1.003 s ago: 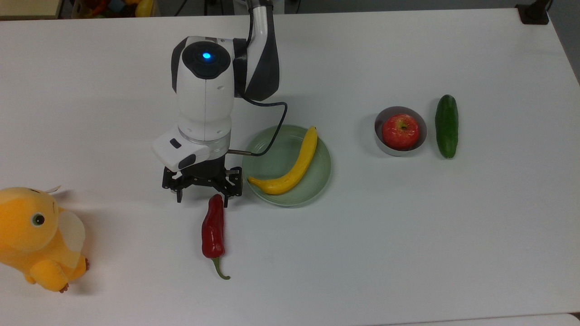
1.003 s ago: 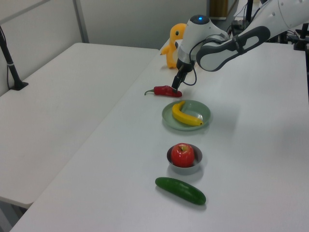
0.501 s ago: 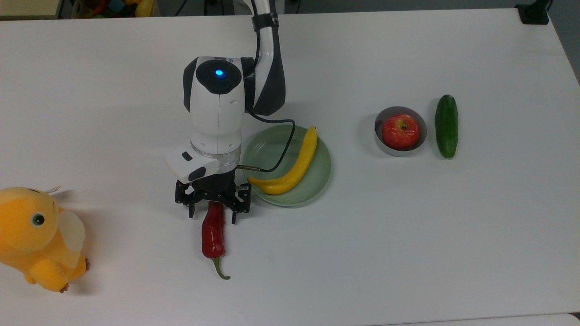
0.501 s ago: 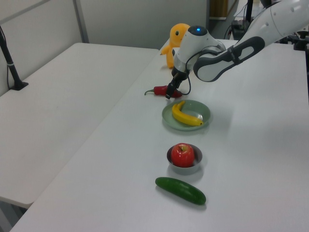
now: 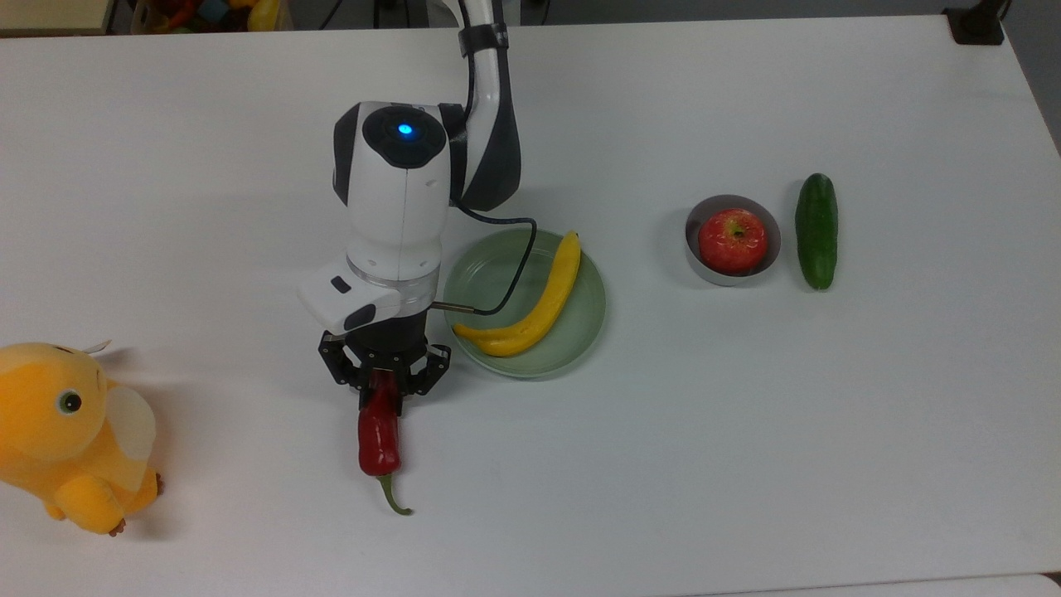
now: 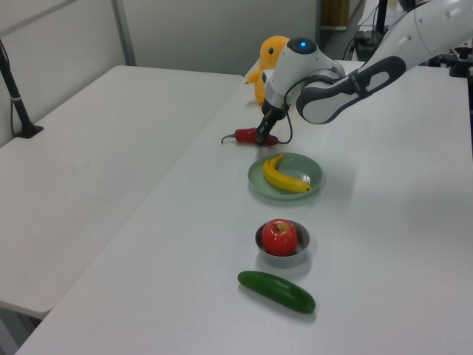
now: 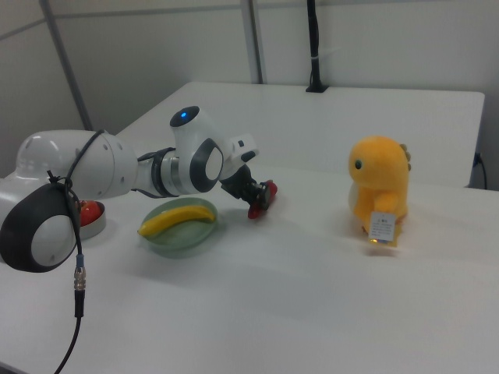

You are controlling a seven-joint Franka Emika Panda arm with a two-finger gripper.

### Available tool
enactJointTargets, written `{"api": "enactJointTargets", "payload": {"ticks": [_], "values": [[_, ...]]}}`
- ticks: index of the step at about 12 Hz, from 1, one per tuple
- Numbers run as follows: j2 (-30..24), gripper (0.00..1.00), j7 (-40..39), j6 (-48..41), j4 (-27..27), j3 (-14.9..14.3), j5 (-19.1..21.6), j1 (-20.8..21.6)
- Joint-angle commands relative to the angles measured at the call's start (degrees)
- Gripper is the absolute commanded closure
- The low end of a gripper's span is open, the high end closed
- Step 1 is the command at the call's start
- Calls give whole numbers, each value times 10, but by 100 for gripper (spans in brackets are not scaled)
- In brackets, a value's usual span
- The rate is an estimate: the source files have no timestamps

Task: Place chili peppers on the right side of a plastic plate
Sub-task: 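Close the gripper on the red chili pepper and lift it, then carry the chili pepper to the plate rim and release it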

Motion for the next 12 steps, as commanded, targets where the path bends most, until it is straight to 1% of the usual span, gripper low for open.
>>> {"api": "enactJointTargets", "payload": {"ticks": [1,2,4,5,7,8,10,11,12], "values": [[-86,89,9,2,-92,25,-20,-20],[-103,89,3,0,-119,33,-20,-24],[-169,89,-22,-1,-206,35,-17,-22],[-192,89,-25,-1,-236,35,-14,-21],[-215,88,-28,-17,-270,35,-12,-16],[-219,88,-28,-23,-279,35,-10,-15],[-225,87,-28,-49,-279,35,-9,-15],[-224,62,-30,-57,-279,35,-9,-15],[-224,1,-30,-80,-276,35,-9,-14]]}}
